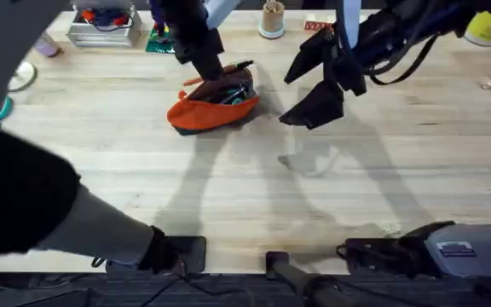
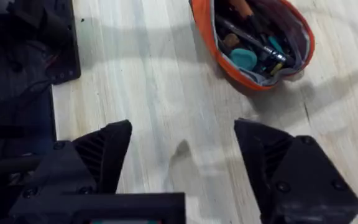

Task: Unzip the bag, pick up the pens from the table one at a time and place them inside, then zip the bag closed.

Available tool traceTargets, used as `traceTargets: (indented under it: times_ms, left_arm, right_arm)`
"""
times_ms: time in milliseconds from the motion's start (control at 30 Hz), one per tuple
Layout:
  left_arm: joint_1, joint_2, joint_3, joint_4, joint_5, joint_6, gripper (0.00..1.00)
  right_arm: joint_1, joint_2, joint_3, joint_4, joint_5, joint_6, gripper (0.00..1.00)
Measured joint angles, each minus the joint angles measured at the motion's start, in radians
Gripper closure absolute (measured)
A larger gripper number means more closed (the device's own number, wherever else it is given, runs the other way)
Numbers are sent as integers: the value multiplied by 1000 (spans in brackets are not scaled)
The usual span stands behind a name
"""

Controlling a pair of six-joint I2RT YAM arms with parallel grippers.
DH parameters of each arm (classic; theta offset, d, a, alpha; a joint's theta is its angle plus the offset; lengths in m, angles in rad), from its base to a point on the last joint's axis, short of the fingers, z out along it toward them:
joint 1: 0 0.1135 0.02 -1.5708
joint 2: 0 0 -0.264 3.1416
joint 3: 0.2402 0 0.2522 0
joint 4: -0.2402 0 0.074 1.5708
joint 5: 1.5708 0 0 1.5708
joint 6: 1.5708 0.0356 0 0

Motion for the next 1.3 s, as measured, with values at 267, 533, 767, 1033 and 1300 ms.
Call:
traceTargets:
  times_ms: [267,533,767,1033,1300]
  left_arm:
    - [0,47,0,15,7,-11,960]
    - [-1,79,0,26,38,-11,960]
    - [-1,128,0,28,53,-20,960]
    - [-1,179,0,25,53,-26,960]
    - [-1,215,0,24,51,-26,960]
  right_arm:
    - [0,0,0,0,0,0,6]
    - [0,0,0,0,0,0,5]
    - [0,0,0,0,0,0,5]
    - [0,0,0,0,0,0,5]
    - [0,0,0,0,0,0,5]
